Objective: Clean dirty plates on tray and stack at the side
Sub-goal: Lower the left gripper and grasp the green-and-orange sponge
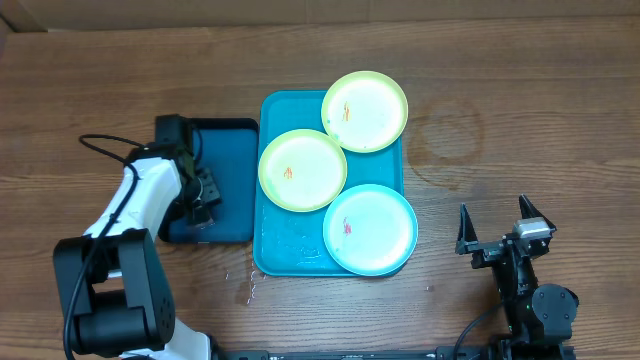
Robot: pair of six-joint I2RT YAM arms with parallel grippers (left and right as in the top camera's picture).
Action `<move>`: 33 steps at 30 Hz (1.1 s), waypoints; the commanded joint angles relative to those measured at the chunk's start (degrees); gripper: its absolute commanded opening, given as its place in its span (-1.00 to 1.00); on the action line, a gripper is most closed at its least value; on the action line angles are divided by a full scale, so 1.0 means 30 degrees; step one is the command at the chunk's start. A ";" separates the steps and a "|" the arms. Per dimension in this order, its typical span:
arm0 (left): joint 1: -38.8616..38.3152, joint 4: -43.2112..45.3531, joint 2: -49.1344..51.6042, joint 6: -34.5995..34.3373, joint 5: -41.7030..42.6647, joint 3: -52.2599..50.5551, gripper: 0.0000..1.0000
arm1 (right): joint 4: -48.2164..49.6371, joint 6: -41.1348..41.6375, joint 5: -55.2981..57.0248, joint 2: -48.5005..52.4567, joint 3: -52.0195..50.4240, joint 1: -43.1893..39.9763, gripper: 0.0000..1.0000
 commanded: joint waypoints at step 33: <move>0.0437 0.0634 0.0160 0.0306 0.0670 -0.1741 -0.92 | 0.0109 0.0051 0.0182 0.0007 -0.0197 0.0007 0.99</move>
